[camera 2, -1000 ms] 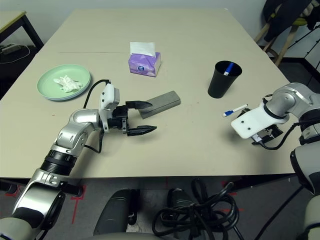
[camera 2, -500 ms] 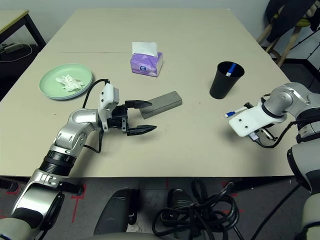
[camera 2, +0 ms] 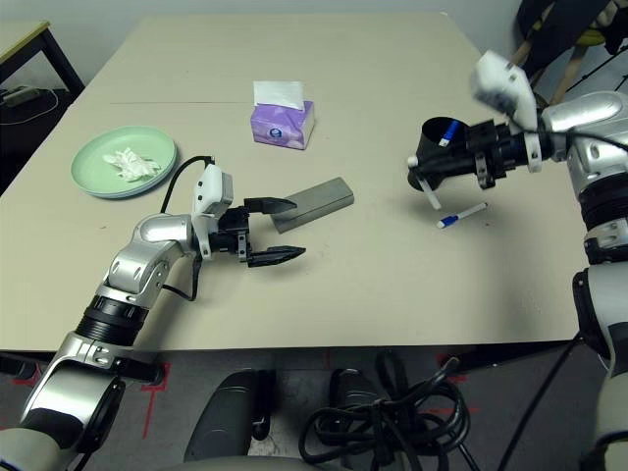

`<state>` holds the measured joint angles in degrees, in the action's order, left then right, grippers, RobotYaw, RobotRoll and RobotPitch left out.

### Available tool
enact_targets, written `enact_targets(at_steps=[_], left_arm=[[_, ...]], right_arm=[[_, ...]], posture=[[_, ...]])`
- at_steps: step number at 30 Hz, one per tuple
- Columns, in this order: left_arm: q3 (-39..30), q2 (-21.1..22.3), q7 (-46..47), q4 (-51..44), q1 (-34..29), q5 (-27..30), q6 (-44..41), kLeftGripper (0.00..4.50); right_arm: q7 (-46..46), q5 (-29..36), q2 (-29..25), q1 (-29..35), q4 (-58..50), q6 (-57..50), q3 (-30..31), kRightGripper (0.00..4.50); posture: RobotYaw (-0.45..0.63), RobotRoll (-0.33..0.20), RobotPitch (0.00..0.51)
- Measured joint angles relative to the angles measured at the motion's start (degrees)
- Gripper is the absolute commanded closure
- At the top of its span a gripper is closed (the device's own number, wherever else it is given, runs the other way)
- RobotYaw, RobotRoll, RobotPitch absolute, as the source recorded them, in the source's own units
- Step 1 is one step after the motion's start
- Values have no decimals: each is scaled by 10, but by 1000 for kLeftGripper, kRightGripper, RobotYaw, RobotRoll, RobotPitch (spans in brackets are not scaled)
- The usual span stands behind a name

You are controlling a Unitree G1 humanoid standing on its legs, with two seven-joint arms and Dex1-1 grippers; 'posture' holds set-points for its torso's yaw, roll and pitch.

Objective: Organize and tidy the items on the table.

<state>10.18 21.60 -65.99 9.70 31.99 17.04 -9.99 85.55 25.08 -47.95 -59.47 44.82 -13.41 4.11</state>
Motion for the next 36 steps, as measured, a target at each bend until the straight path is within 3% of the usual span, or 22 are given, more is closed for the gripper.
enact_targets(at_steps=[9, 16, 26, 36], left_arm=[[-2, -4, 23, 12, 9, -14, 23, 0], [-12, -19, 72, 41, 25, -22, 47, 0], [-23, -23, 78, 49, 33, -21, 52, 0], [-23, -22, 70, 49, 33, -21, 51, 0]], right_arm=[[-197, 55, 94, 85, -91, -26, -166, 4178], [-300, 70, 146, 116, -145, -4, -229, 4178], [-395, 44, 137, 113, -141, 59, -256, 4178], [-512, -33, 129, 117, -146, 8, -225, 4178]], posture=[[102, 0, 110], [96, 0, 110], [83, 0, 111], [84, 0, 112]])
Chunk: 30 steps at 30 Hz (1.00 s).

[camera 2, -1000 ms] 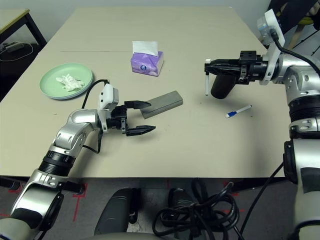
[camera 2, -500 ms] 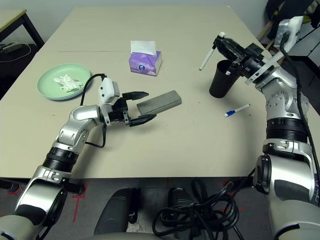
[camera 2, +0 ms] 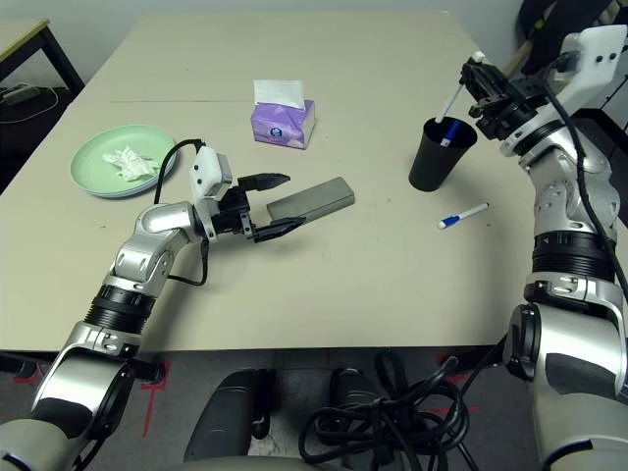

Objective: Organize and tidy the items on the table.

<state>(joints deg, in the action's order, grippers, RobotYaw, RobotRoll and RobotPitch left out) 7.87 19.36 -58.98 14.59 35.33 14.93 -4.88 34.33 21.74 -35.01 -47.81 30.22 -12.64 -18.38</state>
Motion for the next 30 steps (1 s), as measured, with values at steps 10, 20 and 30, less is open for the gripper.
enact_targets(at_steps=[10, 20, 30], left_arm=[[0, 2, 0, 0, 1, 0, -6, 0], [0, 4, 0, 0, 1, 0, -9, 0], [0, 5, 0, -1, 0, 2, -15, 0]], right_arm=[[-24, -10, 0, -1, -7, -18, 3, 4178], [-29, -17, -1, -1, -23, -37, 11, 1997], [16, -8, -3, -6, -33, -39, 17, 58]], posture=[[86, 0, 116], [80, 0, 119], [78, 0, 137]])
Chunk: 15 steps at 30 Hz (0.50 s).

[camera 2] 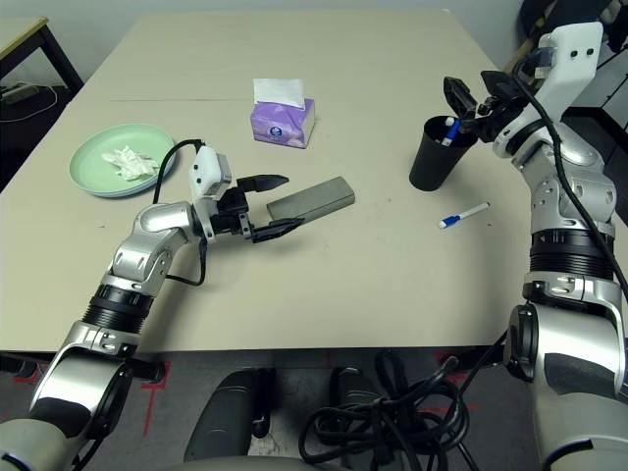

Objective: Organize and tidy the items on the table.

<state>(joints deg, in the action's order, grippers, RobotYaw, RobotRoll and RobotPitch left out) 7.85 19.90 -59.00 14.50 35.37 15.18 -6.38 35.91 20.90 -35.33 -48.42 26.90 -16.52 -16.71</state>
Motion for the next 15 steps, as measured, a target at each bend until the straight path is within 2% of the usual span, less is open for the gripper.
enact_targets(at_steps=[4, 9, 12, 15], left_arm=[[0, 5, 0, -5, -4, 4, -7, 0], [-1, 9, 3, -33, -21, 5, -12, 0], [-1, 13, 8, -45, -38, 5, -13, 0], [-5, 16, 15, -55, -50, 5, -18, 0]], right_arm=[[142, 21, -34, -7, 0, -4, 30, 58], [301, 25, -78, 3, -1, -16, 84, 58], [395, 6, -116, 15, 4, -4, 127, 58], [473, -43, -160, 15, 38, 57, 177, 58]], posture=[[86, 0, 154], [89, 0, 203], [90, 0, 223], [91, 0, 244]])
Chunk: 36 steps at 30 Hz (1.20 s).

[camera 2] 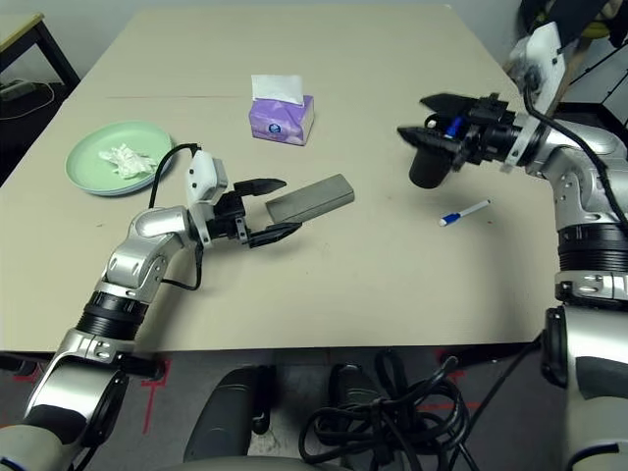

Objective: Organize and tidy the items on the table.

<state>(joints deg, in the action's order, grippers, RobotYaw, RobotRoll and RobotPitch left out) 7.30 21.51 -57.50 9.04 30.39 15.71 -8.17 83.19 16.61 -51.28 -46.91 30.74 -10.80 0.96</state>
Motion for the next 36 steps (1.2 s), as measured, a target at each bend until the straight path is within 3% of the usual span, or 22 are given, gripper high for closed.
enact_targets(at_steps=[8, 21, 27, 36], left_arm=[[-9, 5, 13, -57, -15, 11, -27, 0], [-22, 5, 45, -69, -19, 12, -38, 0], [-24, 4, 48, -80, -22, 12, -38, 0], [-26, 5, 53, -88, -31, 13, -45, 0]], right_arm=[[82, -130, -21, -91, 159, 204, 89, 58], [89, -300, -46, -263, 342, 509, 259, 58], [90, -339, -40, -272, 374, 581, 296, 58], [64, -384, -16, -272, 383, 621, 297, 58]], posture=[[90, 0, 284], [106, 0, 291], [117, 0, 298], [140, 0, 314]])
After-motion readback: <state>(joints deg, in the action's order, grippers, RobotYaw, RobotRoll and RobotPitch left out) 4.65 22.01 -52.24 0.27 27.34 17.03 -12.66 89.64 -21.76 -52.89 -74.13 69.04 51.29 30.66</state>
